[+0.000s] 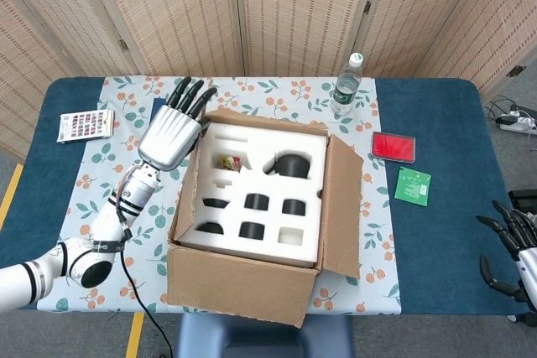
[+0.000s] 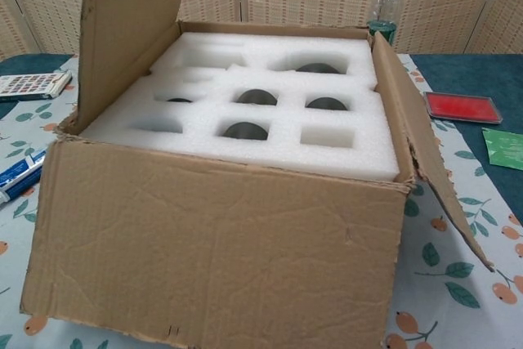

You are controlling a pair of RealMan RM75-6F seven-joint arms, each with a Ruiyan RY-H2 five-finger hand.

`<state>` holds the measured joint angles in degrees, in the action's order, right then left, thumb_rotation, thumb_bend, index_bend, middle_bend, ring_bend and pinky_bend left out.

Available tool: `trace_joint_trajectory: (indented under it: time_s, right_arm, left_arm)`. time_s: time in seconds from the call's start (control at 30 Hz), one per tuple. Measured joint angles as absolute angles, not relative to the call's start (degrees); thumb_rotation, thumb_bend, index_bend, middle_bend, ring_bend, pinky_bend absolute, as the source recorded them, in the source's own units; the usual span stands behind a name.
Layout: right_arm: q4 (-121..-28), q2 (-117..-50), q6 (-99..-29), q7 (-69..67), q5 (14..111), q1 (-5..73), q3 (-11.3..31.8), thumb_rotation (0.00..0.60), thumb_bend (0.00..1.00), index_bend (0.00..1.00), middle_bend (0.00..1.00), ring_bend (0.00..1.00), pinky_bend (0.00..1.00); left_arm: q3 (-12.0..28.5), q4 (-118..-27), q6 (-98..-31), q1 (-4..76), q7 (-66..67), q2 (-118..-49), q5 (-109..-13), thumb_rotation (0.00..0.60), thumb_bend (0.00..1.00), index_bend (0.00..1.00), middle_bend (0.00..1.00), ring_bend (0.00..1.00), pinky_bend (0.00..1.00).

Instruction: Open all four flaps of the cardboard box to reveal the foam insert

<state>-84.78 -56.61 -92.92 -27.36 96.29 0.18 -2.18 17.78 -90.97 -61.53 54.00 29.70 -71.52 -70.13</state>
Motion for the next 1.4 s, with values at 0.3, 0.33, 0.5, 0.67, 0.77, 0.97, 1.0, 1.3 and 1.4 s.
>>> trace_joint_trajectory:
  time_s: [0.3,0.33,0.5,0.67,0.77,0.97,1.0,1.3,1.4]
  right_arm:
    - [-85.08,-56.71,-93.10,-26.61,96.04,0.01,-1.94,0.455,0.61,0.14,0.00,0.00,0.00]
    - [-85.11,-56.73,-92.75,-26.56,95.97,0.13,-1.95,0.455,0.61,0.14,0.00,0.00,0.00]
    - [-85.26,-56.78,-92.25,-26.24,95.76,0.45,-1.84,0.455,0.61,0.14,0.00,0.00,0.00]
    - [-85.41,-56.82,-91.89,-26.00,95.73,0.66,-1.80,0.454,0.61,0.14,0.00,0.00,0.00]
    - [-85.48,-56.87,-91.73,-25.88,95.63,0.75,-1.73,0.453,0.61,0.14,0.00,0.00,0.00]
    - [-85.56,-56.85,-91.61,-25.87,95.66,0.87,-1.71,0.454,0.61,0.14,0.00,0.00,0.00]
    - [-85.57,-56.85,-91.61,-25.89,95.66,0.87,-1.71,0.455,0.61,0.14,0.00,0.00,0.00]
    - [-85.60,-56.81,-91.41,-25.87,95.76,1.00,-1.79,0.455,0.61,0.14,0.00,0.00,0.00]
    - [-85.66,-56.81,-91.48,-25.82,95.70,0.98,-1.75,0.454,0.61,0.14,0.00,0.00,0.00]
  left_arm:
    - [18.39,-90.34,-61.56,53.38,28.18,-69.41,-68.62,0.600,1.00,0.63,0.15,0.00,0.00]
    - [18.45,-90.33,-61.59,53.28,27.95,-69.15,-68.49,0.600,1.00,0.63,0.15,0.00,0.00]
    - [18.68,-90.36,-61.75,52.75,26.56,-67.97,-68.05,0.600,1.00,0.63,0.15,0.00,0.00]
    - [18.48,-90.25,-61.33,52.30,25.58,-67.00,-67.60,0.600,1.00,0.59,0.15,0.00,0.00]
    - [18.22,-90.41,-61.14,51.95,24.88,-66.41,-67.59,0.600,1.00,0.54,0.15,0.00,0.00]
    - [17.87,-91.16,-60.86,51.49,24.95,-65.41,-66.97,0.600,1.00,0.47,0.15,0.00,0.00]
    - [17.88,-91.25,-60.98,51.44,25.06,-65.33,-66.86,0.600,1.00,0.47,0.15,0.00,0.00]
    - [18.10,-90.86,-62.39,50.75,26.24,-64.57,-65.61,0.600,1.00,0.48,0.15,0.00,0.00]
    - [18.07,-90.63,-62.51,50.43,26.41,-64.11,-65.16,0.600,1.00,0.48,0.15,0.00,0.00]
